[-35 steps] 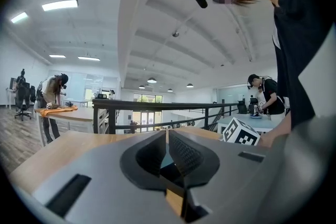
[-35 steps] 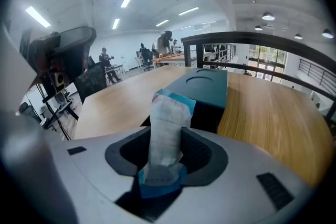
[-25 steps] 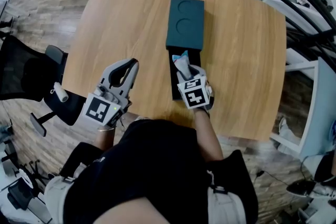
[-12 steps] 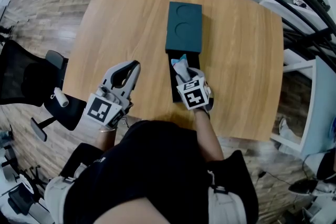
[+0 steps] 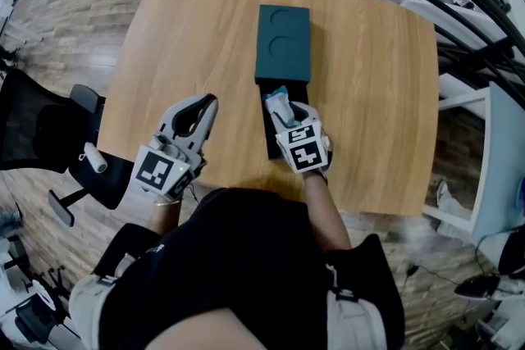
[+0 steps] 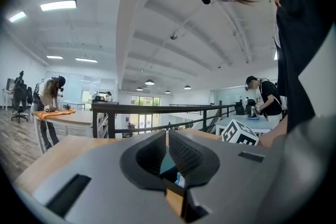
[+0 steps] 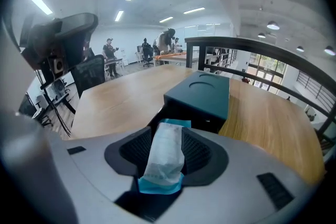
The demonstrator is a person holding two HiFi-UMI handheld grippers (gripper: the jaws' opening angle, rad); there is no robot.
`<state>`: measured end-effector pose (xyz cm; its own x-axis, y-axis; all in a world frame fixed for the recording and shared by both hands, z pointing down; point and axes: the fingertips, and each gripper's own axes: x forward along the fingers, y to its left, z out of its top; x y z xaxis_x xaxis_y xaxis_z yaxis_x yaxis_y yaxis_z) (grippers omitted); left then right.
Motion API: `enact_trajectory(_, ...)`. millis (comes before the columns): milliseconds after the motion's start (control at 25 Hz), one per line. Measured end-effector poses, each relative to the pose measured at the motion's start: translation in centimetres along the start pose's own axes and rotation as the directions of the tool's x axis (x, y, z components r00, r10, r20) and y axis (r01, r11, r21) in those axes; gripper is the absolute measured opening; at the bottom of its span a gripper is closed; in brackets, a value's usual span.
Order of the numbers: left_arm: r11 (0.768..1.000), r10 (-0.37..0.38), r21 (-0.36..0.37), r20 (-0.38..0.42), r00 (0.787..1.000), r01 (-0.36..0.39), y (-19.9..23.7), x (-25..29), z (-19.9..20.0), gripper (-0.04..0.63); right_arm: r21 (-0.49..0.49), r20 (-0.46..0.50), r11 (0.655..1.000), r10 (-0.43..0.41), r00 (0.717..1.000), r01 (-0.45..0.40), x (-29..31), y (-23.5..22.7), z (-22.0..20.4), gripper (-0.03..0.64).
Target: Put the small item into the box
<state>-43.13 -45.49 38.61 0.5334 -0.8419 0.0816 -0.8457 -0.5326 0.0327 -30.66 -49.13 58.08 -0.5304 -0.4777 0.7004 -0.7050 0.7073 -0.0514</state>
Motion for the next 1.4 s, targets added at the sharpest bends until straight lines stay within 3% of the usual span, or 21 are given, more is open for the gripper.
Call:
enact_trajectory(200, 1.0, -0.028, 0.001, 0.009, 1.0, 0.028, -0.4, 0.4, 0.1, 0.025, 0.051, 0.138, 0.998, -0.049, 0.989, 0.043, -2.5, -0.6, 3.1, 0.05)
enact_trajectory(600, 0.997, -0.082, -0.006, 0.005, 0.997, 0.082, -1.6, 1.3, 0.1, 0.025, 0.076, 0.362, 0.994, -0.103, 0.926, 0.081, -8.8, -1.3, 8.6, 0.031)
enact_trajectory(1400, 0.994, -0.103, -0.022, -0.008, 0.995, 0.103, -2.5, 1.6, -0.6, 0.025, 0.113, 0.354, 0.989, -0.127, 0.926, 0.092, -9.9, -2.0, 7.3, 0.028)
